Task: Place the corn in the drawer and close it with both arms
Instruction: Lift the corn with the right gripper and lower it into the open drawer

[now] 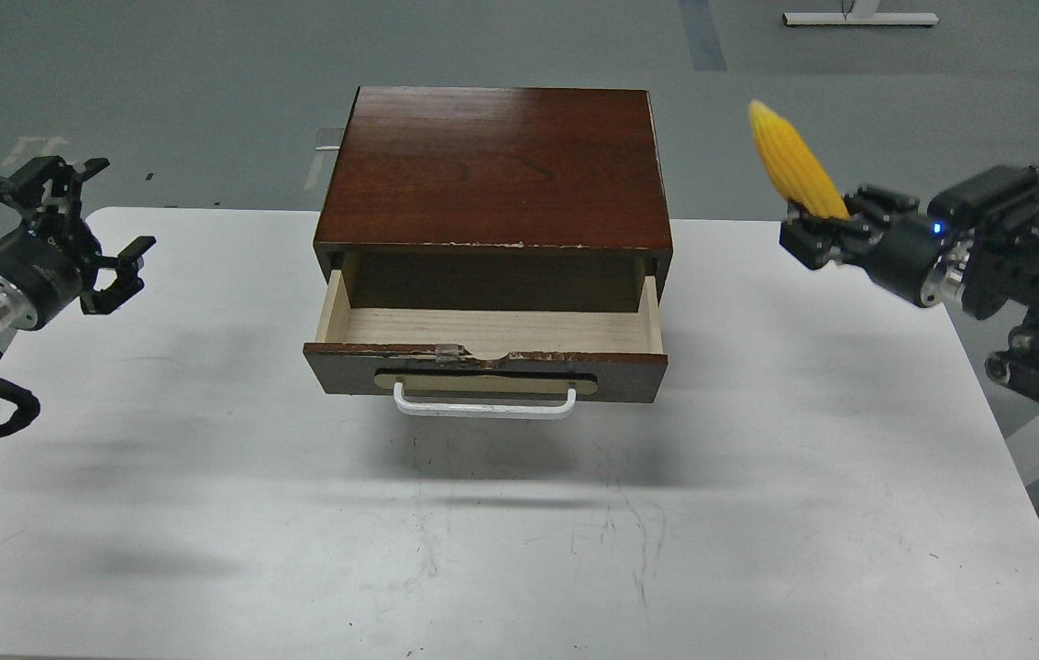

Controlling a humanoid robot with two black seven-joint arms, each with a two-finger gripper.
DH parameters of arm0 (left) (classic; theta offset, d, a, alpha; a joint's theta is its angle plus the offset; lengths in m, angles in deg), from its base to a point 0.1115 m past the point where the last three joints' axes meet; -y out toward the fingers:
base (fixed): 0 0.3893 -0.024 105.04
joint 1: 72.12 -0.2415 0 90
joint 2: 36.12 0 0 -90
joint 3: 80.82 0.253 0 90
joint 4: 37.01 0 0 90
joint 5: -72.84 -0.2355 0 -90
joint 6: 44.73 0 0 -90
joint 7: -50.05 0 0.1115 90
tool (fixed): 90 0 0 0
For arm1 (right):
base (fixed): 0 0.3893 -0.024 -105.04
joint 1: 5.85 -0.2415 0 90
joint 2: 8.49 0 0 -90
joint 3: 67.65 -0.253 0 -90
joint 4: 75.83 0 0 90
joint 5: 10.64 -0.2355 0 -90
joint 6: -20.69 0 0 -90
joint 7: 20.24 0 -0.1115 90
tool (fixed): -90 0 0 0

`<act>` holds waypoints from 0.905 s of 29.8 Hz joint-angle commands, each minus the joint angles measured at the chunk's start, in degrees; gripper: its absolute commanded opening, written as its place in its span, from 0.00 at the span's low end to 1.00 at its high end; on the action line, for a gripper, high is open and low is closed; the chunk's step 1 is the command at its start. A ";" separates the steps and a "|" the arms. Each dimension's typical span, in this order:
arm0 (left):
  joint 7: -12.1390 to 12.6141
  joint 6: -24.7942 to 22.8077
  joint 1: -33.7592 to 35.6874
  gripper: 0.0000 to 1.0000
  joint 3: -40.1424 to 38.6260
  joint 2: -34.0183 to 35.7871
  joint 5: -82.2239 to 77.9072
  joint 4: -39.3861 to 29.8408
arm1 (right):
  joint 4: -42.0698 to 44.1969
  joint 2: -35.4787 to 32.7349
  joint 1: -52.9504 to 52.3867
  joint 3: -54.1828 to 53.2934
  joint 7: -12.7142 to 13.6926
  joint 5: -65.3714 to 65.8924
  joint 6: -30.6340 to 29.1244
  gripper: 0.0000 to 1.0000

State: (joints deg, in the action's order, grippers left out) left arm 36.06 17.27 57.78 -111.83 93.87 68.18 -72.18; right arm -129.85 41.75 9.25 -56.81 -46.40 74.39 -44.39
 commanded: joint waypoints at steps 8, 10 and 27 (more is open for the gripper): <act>0.02 0.00 0.18 0.98 -0.45 0.26 0.08 0.02 | -4.51 12.68 -10.80 0.50 -1.84 5.85 -0.49 0.06; 0.02 0.00 0.44 0.98 -0.54 0.70 0.08 0.02 | -5.39 17.76 -10.80 2.68 -1.84 9.00 -0.67 0.06; -0.07 0.00 0.35 0.98 -0.54 2.54 0.08 0.11 | -7.06 22.62 -9.65 12.98 -1.84 10.16 -0.67 0.31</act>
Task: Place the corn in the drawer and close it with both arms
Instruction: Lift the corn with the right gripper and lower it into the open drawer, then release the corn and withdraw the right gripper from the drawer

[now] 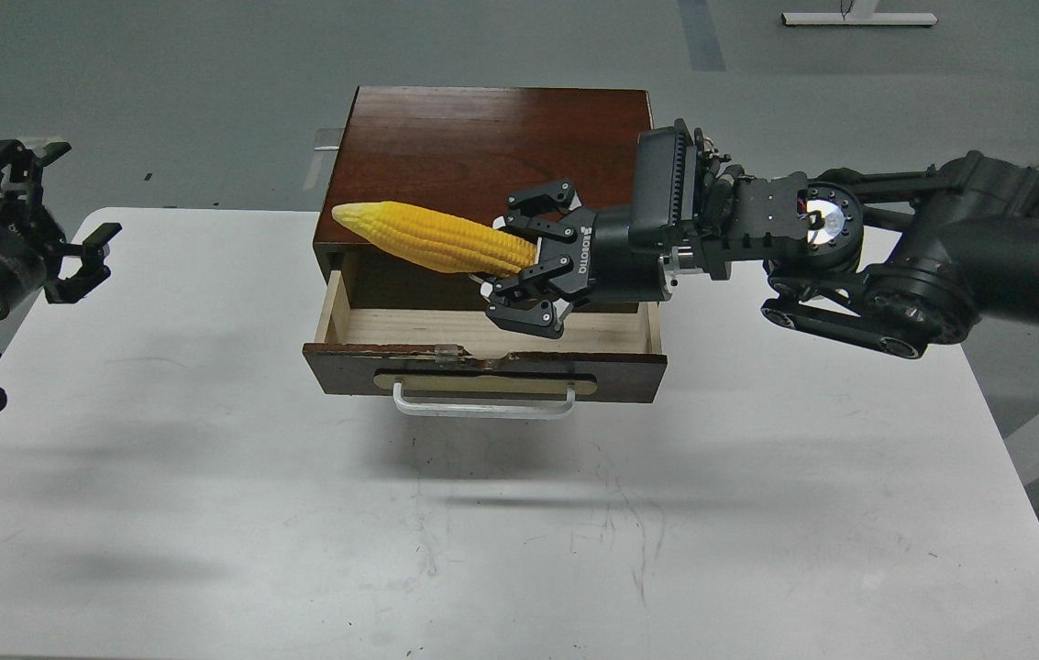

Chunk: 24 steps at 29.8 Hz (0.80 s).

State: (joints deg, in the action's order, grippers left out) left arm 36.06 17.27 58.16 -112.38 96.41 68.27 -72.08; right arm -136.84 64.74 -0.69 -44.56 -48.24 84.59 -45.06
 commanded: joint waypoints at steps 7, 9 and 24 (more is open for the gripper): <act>-1.30 0.00 -0.29 0.98 0.10 -0.17 0.00 0.00 | 0.10 -0.80 0.90 0.81 0.00 -0.04 0.01 0.83; -1.30 0.00 -0.29 0.98 0.10 -0.17 0.00 0.00 | 0.01 -1.15 0.90 0.72 0.00 -0.04 0.10 0.90; -1.38 0.00 -0.29 0.98 0.10 -0.08 0.00 0.00 | -0.07 -2.39 1.17 -3.74 0.00 -1.35 0.45 0.97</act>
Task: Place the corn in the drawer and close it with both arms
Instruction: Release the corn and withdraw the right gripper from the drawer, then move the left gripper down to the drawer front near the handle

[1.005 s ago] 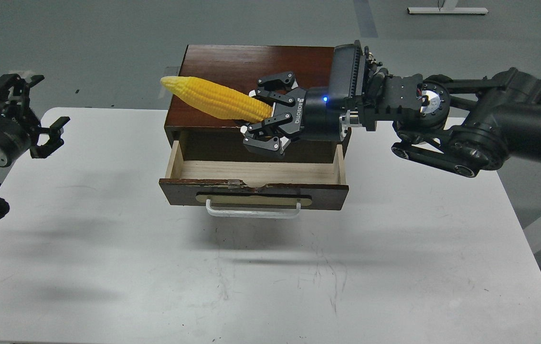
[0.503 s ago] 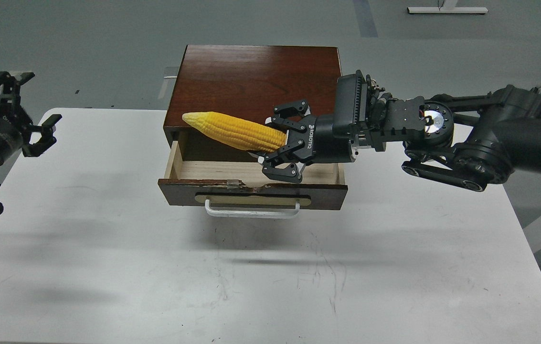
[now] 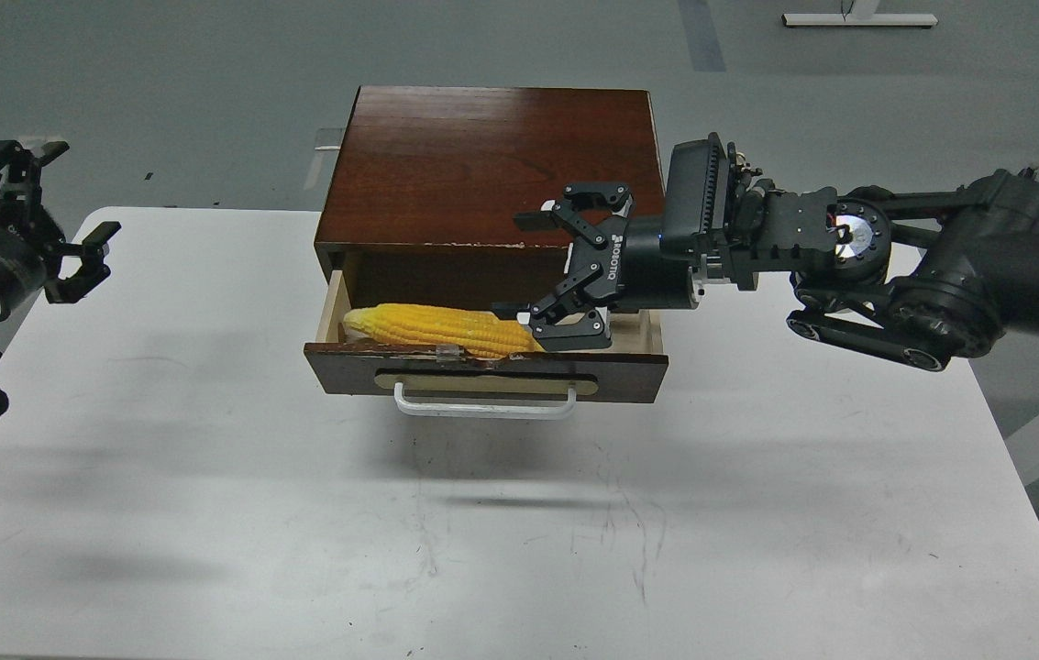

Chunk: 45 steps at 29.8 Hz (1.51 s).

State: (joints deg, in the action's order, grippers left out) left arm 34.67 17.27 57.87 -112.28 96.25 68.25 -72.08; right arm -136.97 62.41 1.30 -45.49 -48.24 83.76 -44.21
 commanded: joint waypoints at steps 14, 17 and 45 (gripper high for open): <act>0.00 0.00 0.00 0.98 0.00 0.16 -0.07 0.00 | 2.09 -11.92 -2.15 -20.94 9.00 -68.25 -27.48 0.96; 0.00 0.00 0.00 0.98 0.00 0.16 0.02 0.00 | 2.61 -15.35 2.86 -22.60 13.40 -82.15 -27.39 0.96; -12.62 0.00 4.40 0.98 -4.13 21.60 -29.77 -44.80 | 3.32 -23.35 38.99 -47.57 17.10 -97.39 -30.82 0.99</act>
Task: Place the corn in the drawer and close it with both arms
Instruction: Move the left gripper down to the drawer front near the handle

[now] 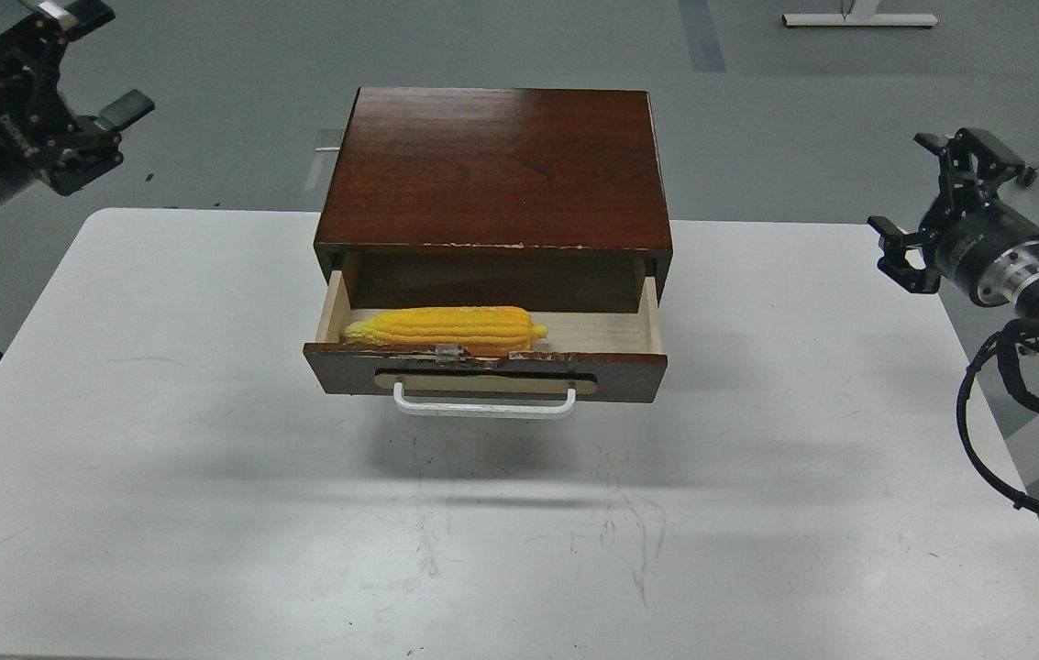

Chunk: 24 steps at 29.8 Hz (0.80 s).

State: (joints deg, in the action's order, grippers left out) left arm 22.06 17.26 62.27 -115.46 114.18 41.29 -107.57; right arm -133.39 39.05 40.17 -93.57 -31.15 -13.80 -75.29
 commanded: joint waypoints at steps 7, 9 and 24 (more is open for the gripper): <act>-0.01 0.01 -2.54 0.98 1.66 1.50 -13.34 -24.78 | -0.35 0.01 1.79 0.95 -0.08 0.62 0.44 0.98; -0.01 0.01 -3.60 0.97 3.34 0.09 -15.37 -26.46 | -0.27 -0.08 1.88 0.95 -0.17 0.62 0.44 0.98; -0.01 0.01 -5.10 0.00 6.76 -10.20 -29.07 -30.42 | 0.17 -1.58 3.73 1.48 -0.17 1.58 0.35 0.98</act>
State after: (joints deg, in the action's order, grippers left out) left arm 22.04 17.27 57.52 -110.74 104.99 14.71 -137.97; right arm -133.23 37.39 43.44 -92.15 -31.31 -12.76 -74.94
